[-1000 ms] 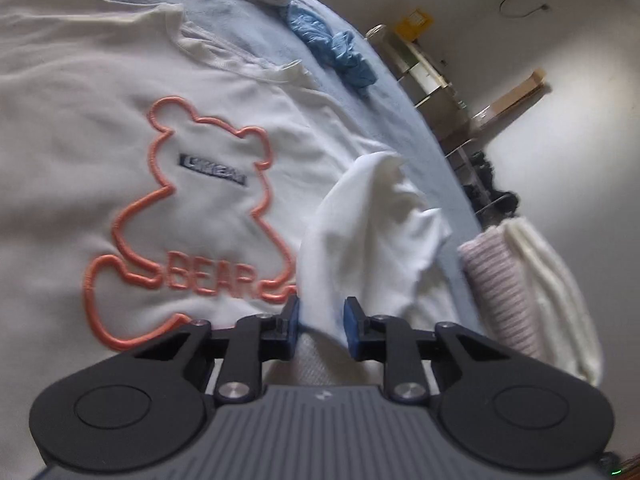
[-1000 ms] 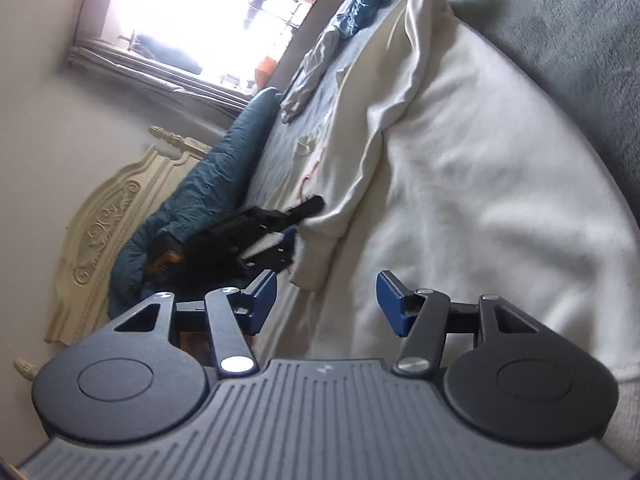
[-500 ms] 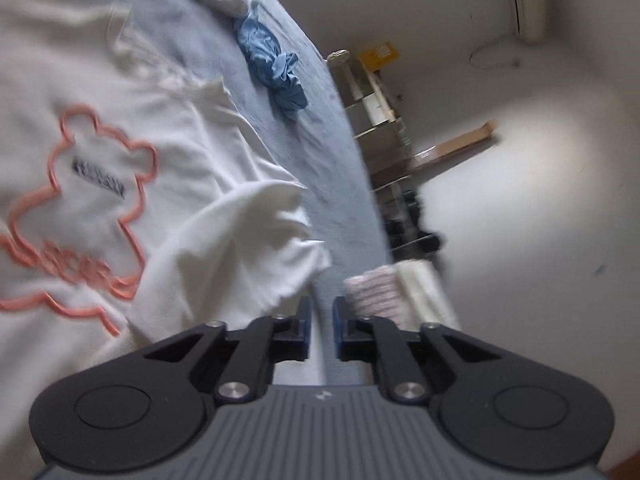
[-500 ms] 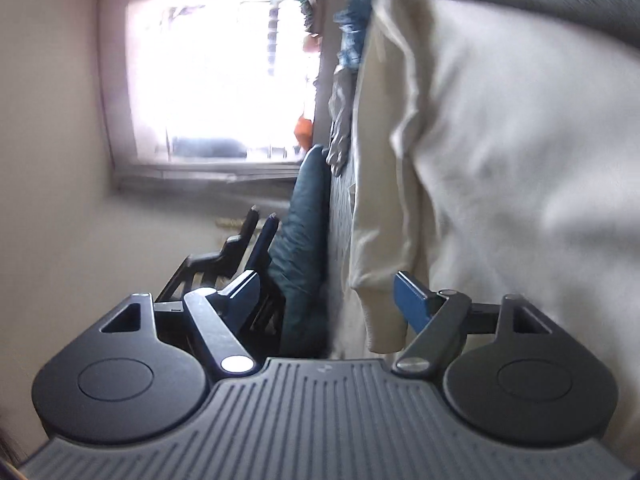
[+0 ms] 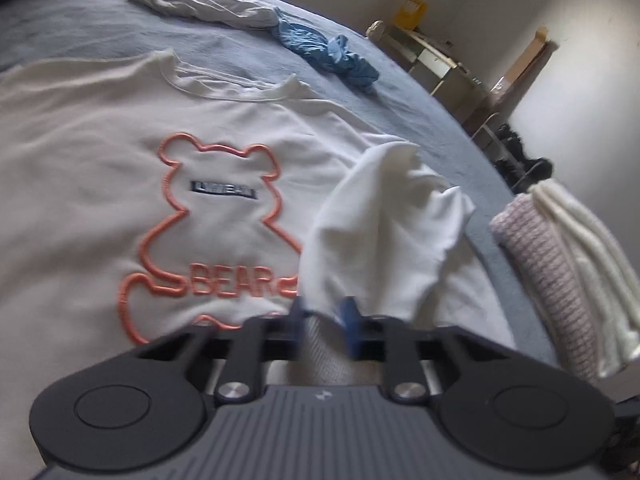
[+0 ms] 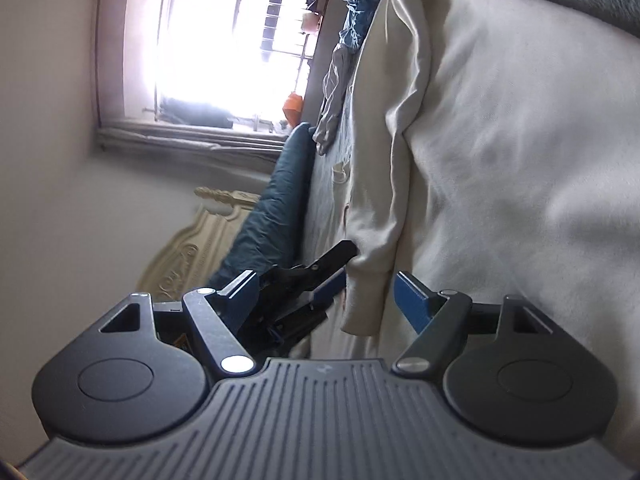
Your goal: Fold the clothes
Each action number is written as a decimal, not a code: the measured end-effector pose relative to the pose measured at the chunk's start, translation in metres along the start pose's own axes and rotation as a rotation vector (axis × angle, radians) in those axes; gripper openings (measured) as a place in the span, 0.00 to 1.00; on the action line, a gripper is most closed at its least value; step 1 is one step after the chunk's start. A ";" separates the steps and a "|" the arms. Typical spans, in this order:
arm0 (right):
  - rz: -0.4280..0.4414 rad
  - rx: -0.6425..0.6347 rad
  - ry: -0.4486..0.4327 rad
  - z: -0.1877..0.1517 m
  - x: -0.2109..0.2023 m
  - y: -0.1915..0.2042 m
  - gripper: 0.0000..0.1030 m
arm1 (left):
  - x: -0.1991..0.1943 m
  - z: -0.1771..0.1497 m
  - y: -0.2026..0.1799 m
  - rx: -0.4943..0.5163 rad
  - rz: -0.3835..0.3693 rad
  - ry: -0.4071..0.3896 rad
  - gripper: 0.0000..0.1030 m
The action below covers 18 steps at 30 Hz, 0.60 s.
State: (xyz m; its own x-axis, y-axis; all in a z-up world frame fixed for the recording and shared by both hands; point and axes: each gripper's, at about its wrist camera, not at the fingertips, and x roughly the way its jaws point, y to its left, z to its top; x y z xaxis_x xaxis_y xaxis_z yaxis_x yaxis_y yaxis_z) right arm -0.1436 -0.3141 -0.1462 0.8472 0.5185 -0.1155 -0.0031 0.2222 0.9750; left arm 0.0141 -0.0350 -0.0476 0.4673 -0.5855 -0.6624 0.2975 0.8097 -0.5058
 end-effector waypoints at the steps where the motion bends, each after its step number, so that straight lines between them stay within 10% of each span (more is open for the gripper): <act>1: -0.004 -0.003 -0.003 0.000 0.000 0.001 0.72 | -0.002 0.002 0.001 -0.044 -0.045 0.001 0.10; 10: 0.094 0.089 -0.052 0.008 0.005 0.000 0.74 | -0.011 0.024 -0.022 -0.369 -0.382 -0.025 0.09; 18: 0.425 0.419 -0.123 0.017 0.020 -0.020 0.74 | -0.004 0.028 -0.046 -0.500 -0.495 -0.064 0.09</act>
State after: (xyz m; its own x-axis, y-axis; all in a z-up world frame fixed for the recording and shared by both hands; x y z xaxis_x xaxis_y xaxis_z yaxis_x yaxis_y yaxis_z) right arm -0.1176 -0.3221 -0.1653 0.8730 0.3858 0.2983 -0.1663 -0.3396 0.9257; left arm 0.0226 -0.0687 -0.0065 0.4288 -0.8644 -0.2625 0.0765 0.3243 -0.9429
